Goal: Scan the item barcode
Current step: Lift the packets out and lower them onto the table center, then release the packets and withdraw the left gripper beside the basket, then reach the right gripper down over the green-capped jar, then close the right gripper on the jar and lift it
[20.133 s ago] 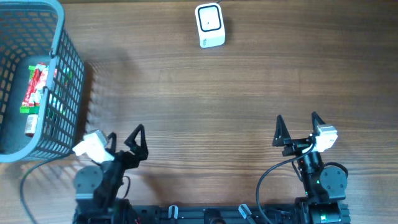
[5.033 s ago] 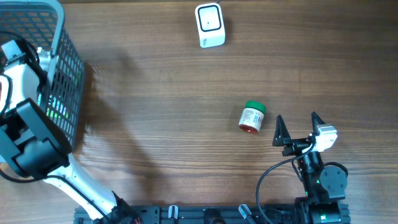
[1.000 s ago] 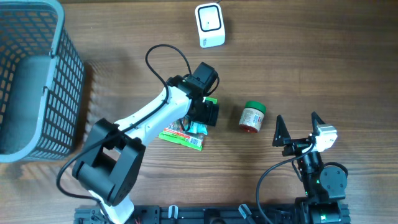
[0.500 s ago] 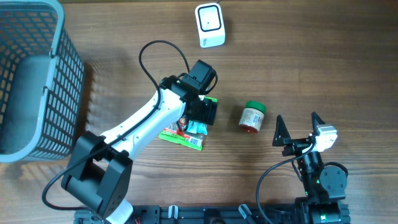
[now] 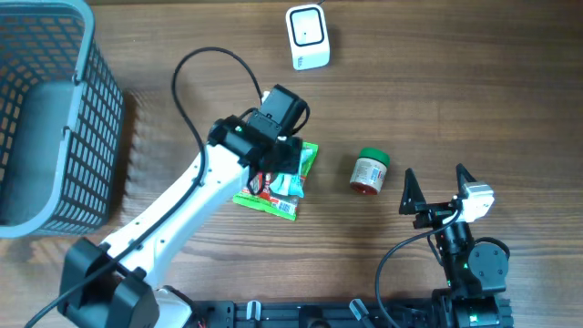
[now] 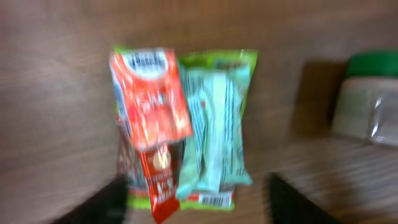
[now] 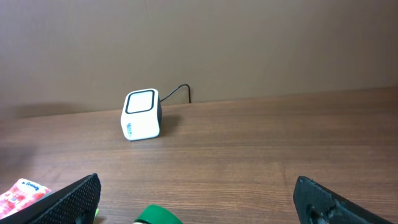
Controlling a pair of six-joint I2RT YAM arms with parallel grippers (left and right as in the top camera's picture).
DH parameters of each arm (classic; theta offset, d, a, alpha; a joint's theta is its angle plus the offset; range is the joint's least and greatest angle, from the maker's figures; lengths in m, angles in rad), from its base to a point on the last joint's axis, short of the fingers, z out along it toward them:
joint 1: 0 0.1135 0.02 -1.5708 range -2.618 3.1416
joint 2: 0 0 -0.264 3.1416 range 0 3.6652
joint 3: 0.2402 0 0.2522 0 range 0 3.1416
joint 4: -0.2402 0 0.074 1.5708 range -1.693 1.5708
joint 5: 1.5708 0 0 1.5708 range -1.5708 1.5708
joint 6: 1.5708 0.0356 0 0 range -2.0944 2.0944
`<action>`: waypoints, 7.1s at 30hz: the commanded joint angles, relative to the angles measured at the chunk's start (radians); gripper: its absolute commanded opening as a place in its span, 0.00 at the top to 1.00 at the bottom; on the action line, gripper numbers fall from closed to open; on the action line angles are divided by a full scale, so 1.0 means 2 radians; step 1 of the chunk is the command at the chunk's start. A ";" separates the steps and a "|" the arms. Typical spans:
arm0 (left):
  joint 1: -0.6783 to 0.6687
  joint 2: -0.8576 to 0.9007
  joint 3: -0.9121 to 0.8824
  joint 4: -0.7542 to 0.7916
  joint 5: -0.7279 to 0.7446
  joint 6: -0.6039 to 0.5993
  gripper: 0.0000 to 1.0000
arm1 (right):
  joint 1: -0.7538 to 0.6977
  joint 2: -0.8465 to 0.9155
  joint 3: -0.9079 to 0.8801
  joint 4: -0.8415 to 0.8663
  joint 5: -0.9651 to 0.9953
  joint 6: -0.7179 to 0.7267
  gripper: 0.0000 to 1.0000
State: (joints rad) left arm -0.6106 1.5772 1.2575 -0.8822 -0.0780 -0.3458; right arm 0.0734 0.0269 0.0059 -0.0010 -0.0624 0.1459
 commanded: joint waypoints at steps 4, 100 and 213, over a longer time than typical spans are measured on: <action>0.022 0.031 0.003 -0.011 -0.089 -0.067 0.96 | 0.002 -0.002 0.000 0.001 0.001 0.006 0.00; 0.251 -0.133 -0.105 0.093 -0.038 -0.065 0.00 | 0.002 -0.002 0.000 0.001 0.001 0.007 0.00; 0.251 -0.133 -0.105 0.093 -0.038 -0.065 0.00 | 0.055 0.957 0.622 -0.434 -0.107 0.085 0.28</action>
State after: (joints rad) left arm -0.1146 1.3102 1.0389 -0.6979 -0.1421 -0.4770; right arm 0.1806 1.9289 1.2572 -0.8707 -0.2905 0.3336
